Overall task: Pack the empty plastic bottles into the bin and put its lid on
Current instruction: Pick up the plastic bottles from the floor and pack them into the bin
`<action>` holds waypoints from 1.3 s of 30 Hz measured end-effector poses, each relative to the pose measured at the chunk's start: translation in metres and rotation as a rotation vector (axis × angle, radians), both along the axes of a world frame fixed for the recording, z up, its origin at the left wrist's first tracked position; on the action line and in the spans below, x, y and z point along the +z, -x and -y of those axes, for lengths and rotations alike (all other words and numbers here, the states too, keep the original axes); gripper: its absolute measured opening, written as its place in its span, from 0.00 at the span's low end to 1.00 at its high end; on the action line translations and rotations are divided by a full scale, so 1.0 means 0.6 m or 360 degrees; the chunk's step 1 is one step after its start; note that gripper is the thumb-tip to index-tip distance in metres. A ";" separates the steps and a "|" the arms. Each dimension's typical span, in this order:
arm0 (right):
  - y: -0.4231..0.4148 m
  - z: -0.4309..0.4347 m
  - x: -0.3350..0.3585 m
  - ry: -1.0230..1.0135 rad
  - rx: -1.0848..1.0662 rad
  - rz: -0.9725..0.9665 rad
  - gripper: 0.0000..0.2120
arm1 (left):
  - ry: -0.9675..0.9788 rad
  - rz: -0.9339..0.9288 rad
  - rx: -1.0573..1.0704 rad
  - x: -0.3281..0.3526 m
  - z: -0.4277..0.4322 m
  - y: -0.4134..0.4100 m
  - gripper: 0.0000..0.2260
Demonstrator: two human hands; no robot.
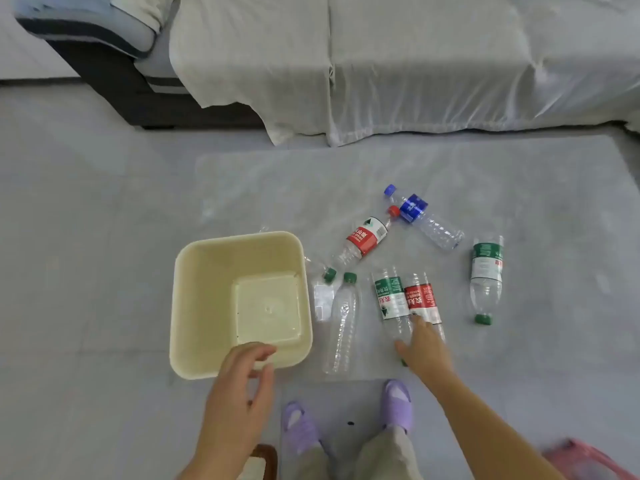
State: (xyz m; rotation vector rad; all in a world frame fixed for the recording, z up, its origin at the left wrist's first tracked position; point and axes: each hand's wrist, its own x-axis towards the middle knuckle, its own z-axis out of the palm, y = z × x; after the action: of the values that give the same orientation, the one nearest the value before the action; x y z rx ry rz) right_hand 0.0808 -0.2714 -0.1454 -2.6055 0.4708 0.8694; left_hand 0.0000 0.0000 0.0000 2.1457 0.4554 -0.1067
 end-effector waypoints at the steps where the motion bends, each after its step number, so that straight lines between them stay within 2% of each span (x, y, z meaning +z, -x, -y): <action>1: -0.015 -0.007 -0.010 0.0017 0.0003 0.0030 0.26 | 0.0139 -0.0011 -0.0115 -0.026 0.037 -0.016 0.09; 2: -0.026 -0.012 -0.022 0.0035 -0.0017 0.0068 0.25 | 0.0189 -0.0118 -0.0259 -0.039 0.072 -0.030 0.05; 3: -0.038 -0.018 -0.031 0.0051 -0.0011 0.0084 0.24 | 0.0258 -0.0227 -0.0426 -0.071 0.111 -0.037 0.09; 5: -0.050 -0.024 -0.051 0.0086 -0.0001 0.0099 0.25 | 0.0201 -0.0536 -0.0646 -0.156 0.176 -0.039 0.22; 8: -0.041 -0.016 -0.090 0.0201 0.0123 0.0175 0.31 | -0.0031 -0.0863 -0.0416 -0.285 0.208 -0.048 0.32; 12: -0.035 -0.009 -0.134 0.0338 0.0315 0.0192 0.37 | -0.0207 -0.0938 -0.0159 -0.364 0.204 -0.067 0.36; 16: -0.045 -0.003 -0.151 0.0383 0.0347 0.0093 0.39 | -0.0246 -0.0876 -0.0229 -0.381 0.203 -0.065 0.37; 18: -0.057 -0.001 -0.139 0.0293 0.0258 0.0066 0.39 | -0.0278 -0.0829 -0.0295 -0.369 0.204 -0.064 0.36; 21: -0.071 0.004 -0.089 -0.0124 -0.0091 0.0138 0.37 | -0.0162 -0.0683 -0.0475 -0.304 0.200 -0.066 0.30; 24: -0.069 0.001 0.011 -0.0649 -0.0416 0.0474 0.27 | 0.0099 -0.0268 -0.0565 -0.199 0.178 -0.055 0.15; 27: -0.049 -0.044 0.146 -0.1293 -0.0590 0.0829 0.28 | 0.0160 0.0290 -0.0212 -0.101 0.120 -0.029 0.07; 29: -0.034 -0.101 0.214 -0.1637 -0.0507 0.0902 0.30 | 0.0133 0.0469 0.0227 -0.050 0.057 -0.019 0.07; 30: -0.030 -0.132 0.236 -0.1702 -0.0401 0.0886 0.31 | 0.0102 0.0482 0.0455 -0.032 0.020 -0.016 0.07; 32: -0.027 -0.194 0.252 -0.1714 -0.0237 0.0806 0.31 | 0.0008 0.0394 0.0761 -0.022 -0.053 -0.012 0.07; 34: -0.032 -0.247 0.248 -0.1652 -0.0146 0.0696 0.31 | -0.0159 0.0195 0.0867 -0.040 -0.117 -0.013 0.13; 37: -0.034 -0.298 0.230 -0.1358 0.0135 0.0548 0.34 | -0.0294 -0.0353 0.0666 -0.093 -0.179 -0.020 0.25; 39: -0.027 -0.299 0.215 -0.1126 0.0295 0.0467 0.39 | -0.0393 -0.0618 0.0418 -0.124 -0.198 -0.022 0.20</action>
State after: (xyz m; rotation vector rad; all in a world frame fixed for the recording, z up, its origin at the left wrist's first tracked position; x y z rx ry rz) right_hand 0.0968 -0.0920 -0.0164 -2.0720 -0.1481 0.5507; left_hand 0.0131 0.1188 -0.0742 2.2866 1.0172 -0.3365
